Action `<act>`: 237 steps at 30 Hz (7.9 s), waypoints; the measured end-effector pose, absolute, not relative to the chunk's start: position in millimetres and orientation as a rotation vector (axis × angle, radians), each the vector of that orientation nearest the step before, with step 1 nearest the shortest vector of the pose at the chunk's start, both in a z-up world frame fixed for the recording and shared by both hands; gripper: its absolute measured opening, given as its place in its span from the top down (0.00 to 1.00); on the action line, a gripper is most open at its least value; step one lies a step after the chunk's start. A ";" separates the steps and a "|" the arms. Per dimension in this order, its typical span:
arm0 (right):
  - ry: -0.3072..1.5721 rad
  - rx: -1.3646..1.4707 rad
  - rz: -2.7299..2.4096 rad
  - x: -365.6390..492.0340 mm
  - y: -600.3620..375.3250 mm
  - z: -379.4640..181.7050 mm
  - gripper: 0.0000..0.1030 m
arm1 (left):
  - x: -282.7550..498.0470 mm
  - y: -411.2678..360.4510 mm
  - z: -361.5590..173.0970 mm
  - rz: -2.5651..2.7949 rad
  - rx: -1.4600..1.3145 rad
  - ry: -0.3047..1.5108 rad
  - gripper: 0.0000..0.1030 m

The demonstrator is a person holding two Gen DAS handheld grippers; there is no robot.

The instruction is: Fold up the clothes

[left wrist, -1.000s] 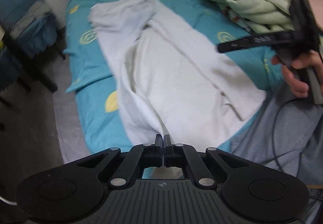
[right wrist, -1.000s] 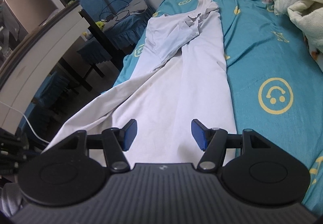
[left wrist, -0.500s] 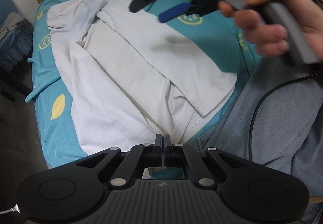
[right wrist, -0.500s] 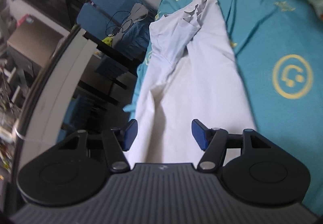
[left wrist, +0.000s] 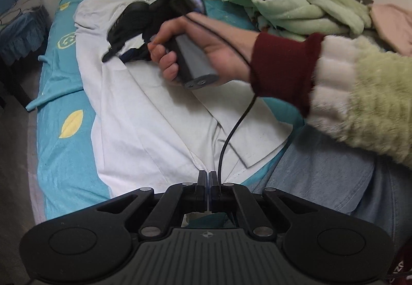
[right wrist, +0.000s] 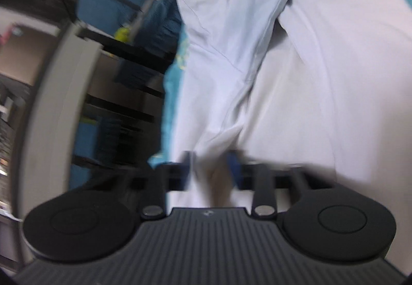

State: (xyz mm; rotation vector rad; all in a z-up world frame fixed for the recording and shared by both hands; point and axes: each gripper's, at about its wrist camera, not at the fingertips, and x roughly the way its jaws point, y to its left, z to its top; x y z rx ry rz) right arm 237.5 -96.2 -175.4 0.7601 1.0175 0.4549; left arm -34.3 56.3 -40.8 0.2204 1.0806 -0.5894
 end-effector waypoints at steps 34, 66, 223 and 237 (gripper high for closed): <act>1.009 0.495 0.229 70.8 -227.6 -90.6 0.39 | 40.1 149.4 -67.0 -0.165 -0.304 1.047 0.32; 1.359 0.173 0.429 30.5 -143.3 -143.8 0.89 | 18.0 113.0 -129.7 -0.333 -0.108 1.542 0.90; 0.906 0.536 0.315 82.3 -236.8 -82.0 0.55 | 46.6 100.0 -59.5 -0.254 -0.636 1.079 0.25; 1.205 1.108 0.240 85.2 -248.0 -163.4 0.36 | 60.2 128.4 -141.3 -0.051 -0.945 1.306 0.24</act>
